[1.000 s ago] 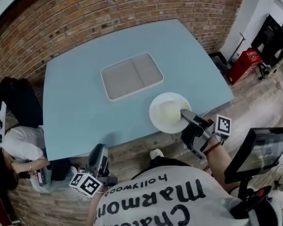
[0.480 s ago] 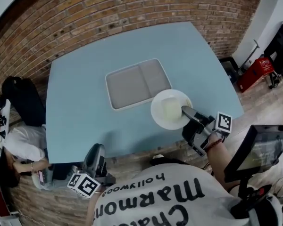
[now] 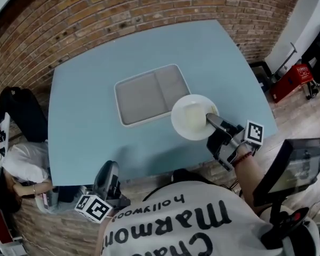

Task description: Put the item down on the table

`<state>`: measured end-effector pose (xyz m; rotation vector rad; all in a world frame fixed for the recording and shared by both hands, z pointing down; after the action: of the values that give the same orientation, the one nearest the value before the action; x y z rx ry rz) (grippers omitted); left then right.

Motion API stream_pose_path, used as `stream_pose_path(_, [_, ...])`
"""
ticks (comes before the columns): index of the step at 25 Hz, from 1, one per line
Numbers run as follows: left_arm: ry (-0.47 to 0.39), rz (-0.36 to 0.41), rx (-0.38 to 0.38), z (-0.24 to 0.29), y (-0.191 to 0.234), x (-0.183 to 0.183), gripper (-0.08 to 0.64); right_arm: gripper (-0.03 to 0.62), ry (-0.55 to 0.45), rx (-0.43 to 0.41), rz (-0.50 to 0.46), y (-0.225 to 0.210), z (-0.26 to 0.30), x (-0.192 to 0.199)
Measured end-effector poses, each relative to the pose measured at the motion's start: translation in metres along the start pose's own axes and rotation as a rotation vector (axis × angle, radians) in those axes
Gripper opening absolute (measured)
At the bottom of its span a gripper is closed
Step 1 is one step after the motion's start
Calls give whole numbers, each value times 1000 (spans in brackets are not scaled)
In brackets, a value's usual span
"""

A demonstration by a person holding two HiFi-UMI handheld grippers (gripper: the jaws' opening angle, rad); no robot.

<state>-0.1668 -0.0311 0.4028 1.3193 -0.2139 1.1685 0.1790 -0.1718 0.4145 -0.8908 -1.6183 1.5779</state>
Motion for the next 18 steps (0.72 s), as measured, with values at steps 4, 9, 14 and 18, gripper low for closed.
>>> stream_pose_path(4, [20,4,-1,7,-2,0,107,41,-16,-6,20,-7,-3,-6])
stream_pose_path(9, [26,24,-6,9,-9,-9,104,41,-16,7,26,-13,-6,-12])
stream_pose_path(14, [20,30,-14,3,-9,-8,104,41,3,29,15,-21,-3,-10])
stream_pose_path(18, [25,23,-21,0,-8,-3,104,41,12,27,23,-22,0,-6])
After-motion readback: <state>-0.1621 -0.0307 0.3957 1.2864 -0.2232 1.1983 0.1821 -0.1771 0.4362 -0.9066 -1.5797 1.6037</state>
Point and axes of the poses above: the fingertips, and each gripper's own axes: z forward along the fingers, y to its left, x out of its underside, the point moved 2 cm from there along -z, backward along the fingers, and after that the axes turned 11 degrees about y, right-handed, at the moved point
